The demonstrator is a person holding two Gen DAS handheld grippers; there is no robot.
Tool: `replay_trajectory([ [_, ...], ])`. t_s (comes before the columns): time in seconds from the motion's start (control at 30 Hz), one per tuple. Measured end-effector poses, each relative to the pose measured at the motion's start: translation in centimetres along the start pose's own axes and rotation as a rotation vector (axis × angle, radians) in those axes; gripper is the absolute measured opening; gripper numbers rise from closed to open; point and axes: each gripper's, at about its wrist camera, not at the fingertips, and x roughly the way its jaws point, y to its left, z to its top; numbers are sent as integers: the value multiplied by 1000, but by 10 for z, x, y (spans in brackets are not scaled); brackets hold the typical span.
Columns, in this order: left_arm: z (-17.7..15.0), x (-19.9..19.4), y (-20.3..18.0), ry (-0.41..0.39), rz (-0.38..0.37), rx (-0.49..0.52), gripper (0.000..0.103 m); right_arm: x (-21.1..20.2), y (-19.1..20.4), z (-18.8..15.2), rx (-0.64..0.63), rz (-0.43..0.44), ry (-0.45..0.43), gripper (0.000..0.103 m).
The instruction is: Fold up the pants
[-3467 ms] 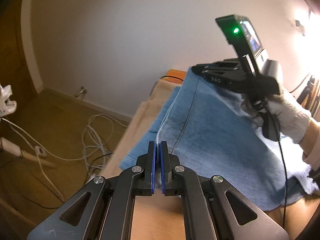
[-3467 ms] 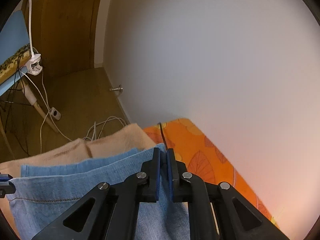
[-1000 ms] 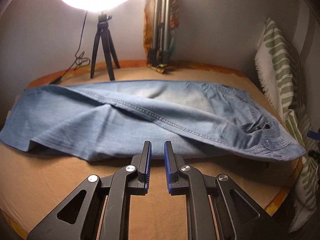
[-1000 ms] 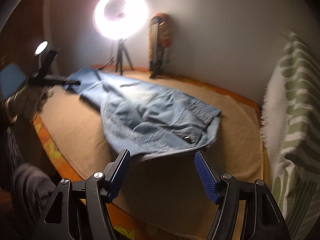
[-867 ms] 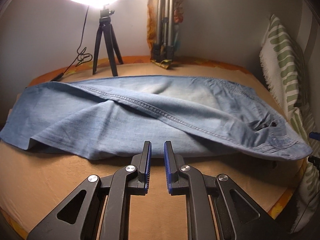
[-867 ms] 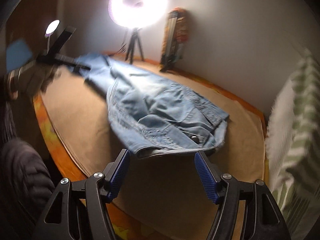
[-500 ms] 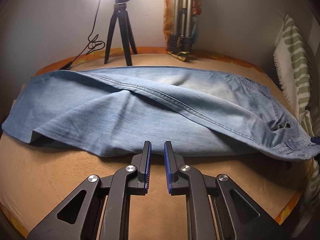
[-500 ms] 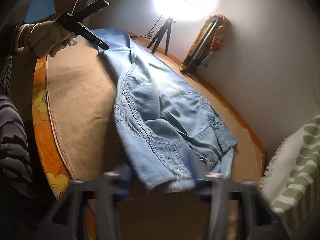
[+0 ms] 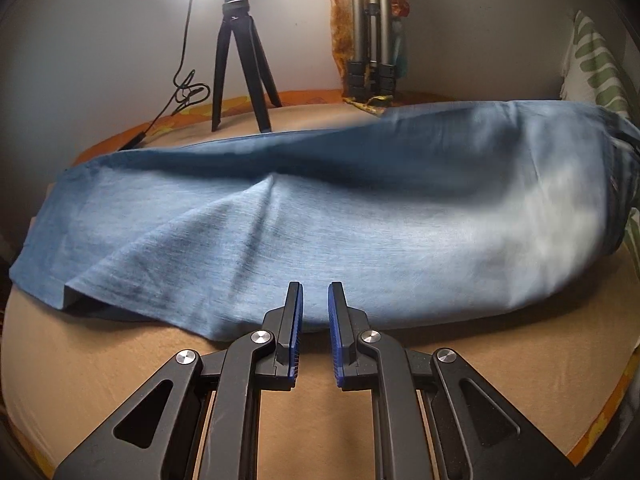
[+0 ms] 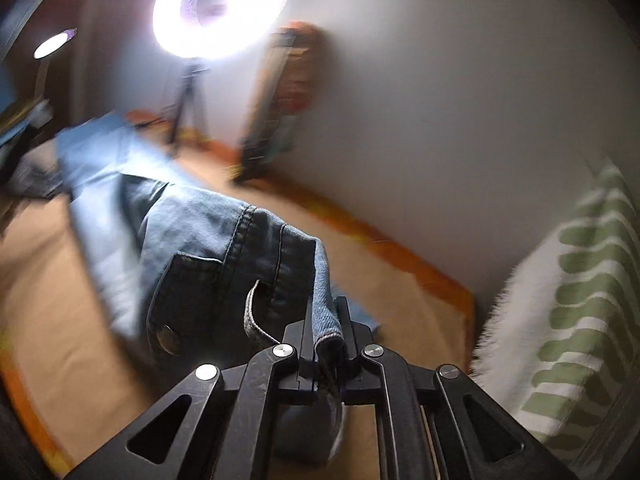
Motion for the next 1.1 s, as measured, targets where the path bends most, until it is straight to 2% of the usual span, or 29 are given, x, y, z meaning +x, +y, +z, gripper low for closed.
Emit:
replay_trajectory([
  [0.07,1,1,4,-3,12,-3,11,24,-17,6,57,-11,31,3],
  [0.13,0,1,8,-5,22,-2,11,58,-30,6,128,28,94,3],
  [0.33,-2,1,21,-12,54,-3,11,128,-34,-9,155,16,231,3],
  [0.4,-2,-1,26,-18,55,-19,11,133,-38,-10,183,21,223,3],
  [0.5,-2,-4,33,-33,68,-35,11,122,-50,-3,228,40,152,2],
  [0.63,-3,-4,36,-44,87,-45,11,114,-63,4,282,14,80,2],
  [0.7,-2,-3,36,-43,91,-46,11,129,-65,1,307,4,111,2],
  [0.83,-2,-3,34,-43,97,-36,11,162,-48,-3,243,-21,200,2],
  [0.93,-2,-4,34,-45,97,-35,11,167,-48,-5,234,-41,231,4],
  [0.97,-3,-5,36,-46,95,-39,11,164,-51,-5,245,-48,232,7],
  [1.0,-3,-6,36,-46,92,-44,11,158,-54,-3,252,-69,227,22],
  [1.07,-3,-9,37,-47,77,-52,11,141,-60,-1,255,-106,195,41],
  [1.1,-3,-10,37,-49,70,-51,11,131,-63,0,262,-118,179,45],
])
